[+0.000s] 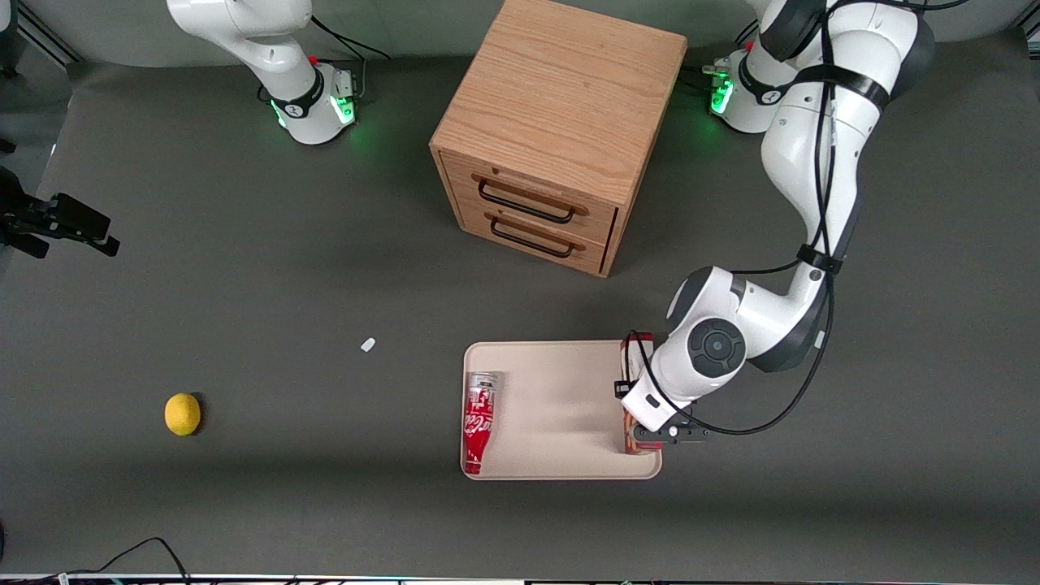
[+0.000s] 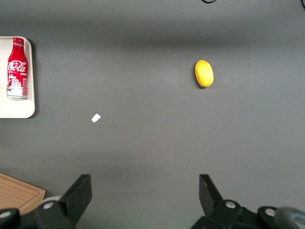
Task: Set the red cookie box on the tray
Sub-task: 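Lower the box onto the tray beside its rim and open the left gripper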
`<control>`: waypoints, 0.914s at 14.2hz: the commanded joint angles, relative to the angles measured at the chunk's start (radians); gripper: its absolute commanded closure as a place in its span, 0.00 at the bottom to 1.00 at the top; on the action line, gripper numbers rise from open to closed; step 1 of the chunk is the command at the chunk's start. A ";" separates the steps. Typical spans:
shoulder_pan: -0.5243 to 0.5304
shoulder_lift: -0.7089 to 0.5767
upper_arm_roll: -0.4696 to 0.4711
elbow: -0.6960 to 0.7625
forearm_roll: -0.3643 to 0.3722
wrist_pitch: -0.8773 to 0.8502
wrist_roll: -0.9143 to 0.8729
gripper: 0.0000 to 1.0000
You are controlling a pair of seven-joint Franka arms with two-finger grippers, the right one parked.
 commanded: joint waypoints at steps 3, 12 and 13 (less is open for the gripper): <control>-0.023 0.019 0.024 0.034 0.021 -0.002 -0.044 1.00; -0.023 0.008 0.022 0.011 0.098 0.042 -0.065 0.00; -0.023 0.007 0.022 0.011 0.096 0.044 -0.074 0.00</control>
